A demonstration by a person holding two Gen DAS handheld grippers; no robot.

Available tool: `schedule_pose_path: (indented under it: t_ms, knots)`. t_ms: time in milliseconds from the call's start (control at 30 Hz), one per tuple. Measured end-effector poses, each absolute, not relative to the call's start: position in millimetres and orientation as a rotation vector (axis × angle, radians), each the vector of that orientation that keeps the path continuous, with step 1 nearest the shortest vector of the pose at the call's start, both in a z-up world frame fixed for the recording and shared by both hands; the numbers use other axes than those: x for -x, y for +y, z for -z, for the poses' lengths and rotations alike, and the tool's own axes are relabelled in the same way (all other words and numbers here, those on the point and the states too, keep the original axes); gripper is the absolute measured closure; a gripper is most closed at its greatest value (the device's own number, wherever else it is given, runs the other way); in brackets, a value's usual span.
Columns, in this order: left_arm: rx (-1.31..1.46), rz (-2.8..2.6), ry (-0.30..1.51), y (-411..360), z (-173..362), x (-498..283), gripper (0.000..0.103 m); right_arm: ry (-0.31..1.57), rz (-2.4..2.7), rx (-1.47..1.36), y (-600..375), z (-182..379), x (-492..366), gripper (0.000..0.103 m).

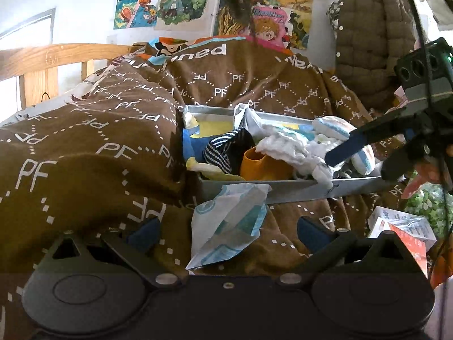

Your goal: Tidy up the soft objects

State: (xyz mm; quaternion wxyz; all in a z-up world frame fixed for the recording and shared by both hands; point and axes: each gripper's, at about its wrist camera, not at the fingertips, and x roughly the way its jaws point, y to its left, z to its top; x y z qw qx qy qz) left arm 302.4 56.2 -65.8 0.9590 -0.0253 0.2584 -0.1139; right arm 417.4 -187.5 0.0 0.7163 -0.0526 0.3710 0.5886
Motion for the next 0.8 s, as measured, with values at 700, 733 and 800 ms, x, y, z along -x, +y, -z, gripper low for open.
schedule_pose_path:
  t_ms: [700, 733, 800]
  knots:
    - [-0.063, 0.124, 0.524, 28.8, 68.0, -313.7, 0.001, 0.857, -1.600, -0.040, -237.7, 9.0, -480.1, 0.000]
    - [-0.070, 0.118, 0.522, 27.3, 66.5, -314.2, 0.001, 0.853, -1.586, -0.033, -238.8, 8.2, -480.2, 0.000]
    - [-0.066, 0.100, 0.530, 25.0, 62.8, -318.2, 0.001, 0.876, -1.569, -0.030, -237.0, 10.7, -484.1, 0.000]
